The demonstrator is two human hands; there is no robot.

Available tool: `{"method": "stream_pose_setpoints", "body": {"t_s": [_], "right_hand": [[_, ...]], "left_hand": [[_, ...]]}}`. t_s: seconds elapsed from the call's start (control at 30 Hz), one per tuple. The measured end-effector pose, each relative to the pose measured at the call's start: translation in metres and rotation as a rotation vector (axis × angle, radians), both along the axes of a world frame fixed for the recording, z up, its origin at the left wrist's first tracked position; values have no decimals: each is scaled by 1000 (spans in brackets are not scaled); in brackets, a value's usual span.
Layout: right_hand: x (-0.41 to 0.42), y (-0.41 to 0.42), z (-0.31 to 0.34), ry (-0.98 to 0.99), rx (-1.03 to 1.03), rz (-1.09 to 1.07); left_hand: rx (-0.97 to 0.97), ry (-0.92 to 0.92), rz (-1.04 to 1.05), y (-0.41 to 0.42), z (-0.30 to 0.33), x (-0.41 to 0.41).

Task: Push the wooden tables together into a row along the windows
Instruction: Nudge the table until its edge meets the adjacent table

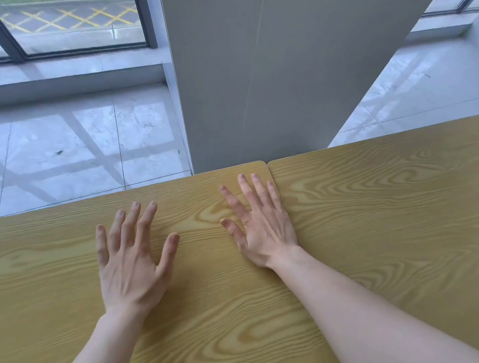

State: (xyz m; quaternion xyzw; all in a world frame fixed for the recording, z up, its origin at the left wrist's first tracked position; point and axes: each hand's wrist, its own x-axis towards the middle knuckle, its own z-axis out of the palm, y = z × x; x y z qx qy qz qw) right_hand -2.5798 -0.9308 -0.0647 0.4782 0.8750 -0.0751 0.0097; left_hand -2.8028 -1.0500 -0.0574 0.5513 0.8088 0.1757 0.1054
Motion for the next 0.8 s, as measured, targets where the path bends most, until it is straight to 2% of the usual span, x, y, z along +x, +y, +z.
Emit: {"method": "stream_pose_setpoints", "body": {"t_s": [0.23, 0.53, 0.8], "right_hand": [[46, -51, 19, 57, -30, 10], [117, -136, 25, 147, -18, -19], [150, -229, 3, 170, -56, 38]], "left_hand": [[27, 17, 15, -61, 17, 27], [51, 59, 29, -160, 12, 104], [-37, 112, 54, -244, 2, 157]]}}
